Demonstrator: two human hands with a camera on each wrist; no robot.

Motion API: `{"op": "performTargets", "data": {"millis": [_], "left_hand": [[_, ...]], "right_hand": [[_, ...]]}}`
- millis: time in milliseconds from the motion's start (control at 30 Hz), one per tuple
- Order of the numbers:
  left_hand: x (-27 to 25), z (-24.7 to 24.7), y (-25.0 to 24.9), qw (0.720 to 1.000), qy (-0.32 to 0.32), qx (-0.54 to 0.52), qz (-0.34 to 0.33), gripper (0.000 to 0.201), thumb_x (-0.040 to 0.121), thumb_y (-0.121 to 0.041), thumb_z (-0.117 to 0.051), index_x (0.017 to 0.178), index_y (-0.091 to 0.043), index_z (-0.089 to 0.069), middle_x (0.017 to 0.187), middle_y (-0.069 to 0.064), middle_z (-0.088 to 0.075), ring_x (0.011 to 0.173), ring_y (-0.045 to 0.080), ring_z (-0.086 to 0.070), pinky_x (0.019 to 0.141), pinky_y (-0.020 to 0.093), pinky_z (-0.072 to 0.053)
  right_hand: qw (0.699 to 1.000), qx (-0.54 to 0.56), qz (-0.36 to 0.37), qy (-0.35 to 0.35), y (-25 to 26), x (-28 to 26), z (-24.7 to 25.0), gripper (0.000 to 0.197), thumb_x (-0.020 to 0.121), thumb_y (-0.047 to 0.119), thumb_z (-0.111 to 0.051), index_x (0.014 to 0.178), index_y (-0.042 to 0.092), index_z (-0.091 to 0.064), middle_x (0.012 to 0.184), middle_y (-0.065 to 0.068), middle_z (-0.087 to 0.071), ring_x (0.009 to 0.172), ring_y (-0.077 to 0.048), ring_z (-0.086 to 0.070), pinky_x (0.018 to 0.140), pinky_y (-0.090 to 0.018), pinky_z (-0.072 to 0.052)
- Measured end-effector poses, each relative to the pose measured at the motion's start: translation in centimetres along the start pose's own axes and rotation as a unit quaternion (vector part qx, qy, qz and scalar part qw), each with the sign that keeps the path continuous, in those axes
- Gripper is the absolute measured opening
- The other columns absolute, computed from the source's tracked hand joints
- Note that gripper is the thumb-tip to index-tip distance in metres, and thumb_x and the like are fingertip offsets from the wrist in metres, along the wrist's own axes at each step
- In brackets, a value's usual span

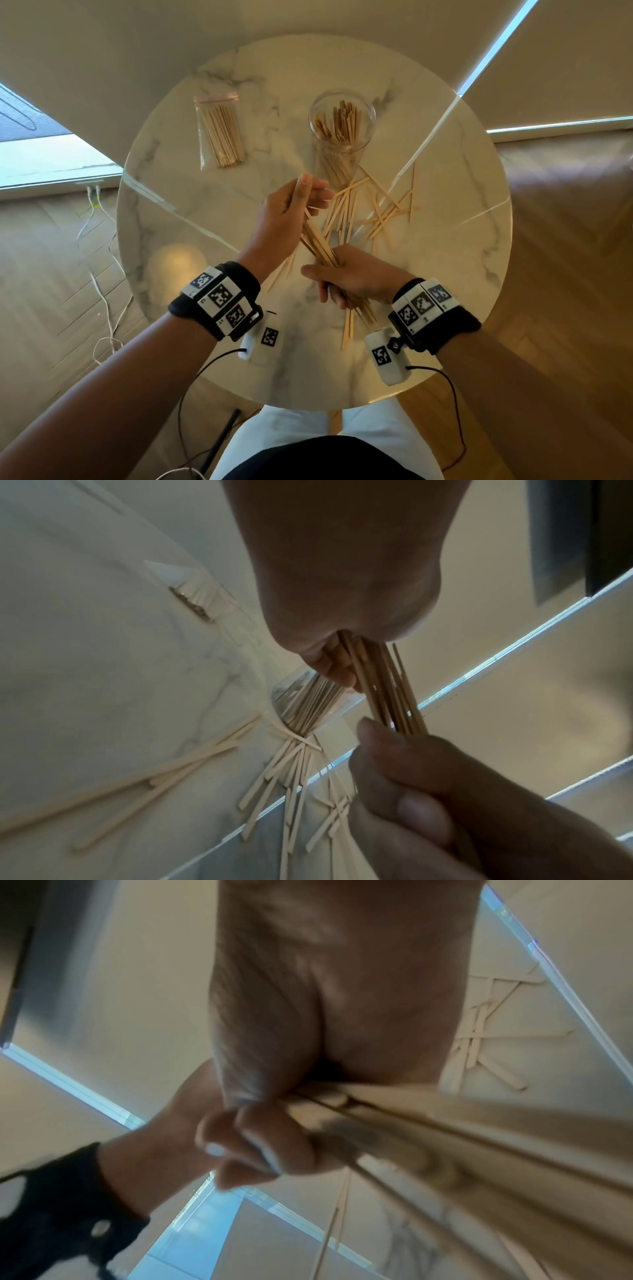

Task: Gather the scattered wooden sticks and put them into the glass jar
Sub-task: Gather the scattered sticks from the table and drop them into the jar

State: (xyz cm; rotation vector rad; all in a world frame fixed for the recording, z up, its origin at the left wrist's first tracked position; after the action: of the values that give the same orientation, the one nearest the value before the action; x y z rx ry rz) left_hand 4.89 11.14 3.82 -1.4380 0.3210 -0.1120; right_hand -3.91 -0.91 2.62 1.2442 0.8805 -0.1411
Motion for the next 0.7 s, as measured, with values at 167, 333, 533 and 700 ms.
{"op": "performTargets", "data": {"millis": [167,333,533,700], "left_hand": [[0.6,0.9,-0.2,0.999,0.016,0.035,-0.026,0.035,0.112,-0.031,-0.042,0.107,-0.018,-0.074,0.094,0.0,-0.08,0.088,0.018,-0.076,0.086,0.034,-0.059],[0.2,-0.4,-0.1,0.995,0.06,0.078,-0.018,0.037,0.112,-0.035,-0.04,0.108,-0.02,-0.074,0.098,-0.001,-0.079,0.092,0.008,-0.074,0.084,0.024,-0.056],[0.5,-0.9,-0.5,0.987,0.149,0.029,-0.058,0.061,0.105,-0.056,-0.021,0.127,-0.023,-0.067,0.122,-0.004,-0.074,0.119,0.013,-0.067,0.103,0.035,-0.051],[0.1,-0.5,-0.7,0.983,0.164,0.0,-0.084,0.091,0.097,-0.078,-0.012,0.137,-0.013,-0.061,0.13,-0.002,-0.07,0.128,0.016,-0.062,0.108,0.029,-0.044]], "right_hand": [[0.995,0.085,-0.011,-0.042,0.1,0.3,-0.3,0.047,0.102,0.037,-0.058,0.069,0.005,-0.062,0.053,-0.008,-0.058,0.041,-0.015,-0.047,0.044,-0.024,-0.04],[0.99,0.132,-0.023,-0.052,1.1,0.8,-0.3,0.038,0.103,0.031,-0.056,0.071,0.013,-0.051,0.055,-0.002,-0.056,0.04,-0.013,-0.041,0.04,-0.023,-0.034],[0.994,0.077,-0.046,-0.057,1.7,1.1,-0.4,0.034,0.099,0.034,-0.063,0.076,0.012,-0.051,0.052,0.001,-0.041,0.038,-0.012,-0.031,0.037,-0.022,-0.028],[0.992,0.1,-0.024,-0.067,2.1,1.2,0.5,0.031,0.097,0.037,-0.065,0.082,0.012,-0.052,0.056,0.003,-0.039,0.044,-0.011,-0.029,0.041,-0.025,-0.025]]}}
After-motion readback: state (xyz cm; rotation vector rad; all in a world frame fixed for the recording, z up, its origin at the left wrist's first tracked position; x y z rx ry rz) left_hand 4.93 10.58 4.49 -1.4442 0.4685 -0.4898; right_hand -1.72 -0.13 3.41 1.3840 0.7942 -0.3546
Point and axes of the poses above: each hand's wrist, its own x-axis towards the middle knuckle, its own z-axis out of the back of the hand, y = z × x, the point moved 4 cm from there along x, towards the middle knuckle
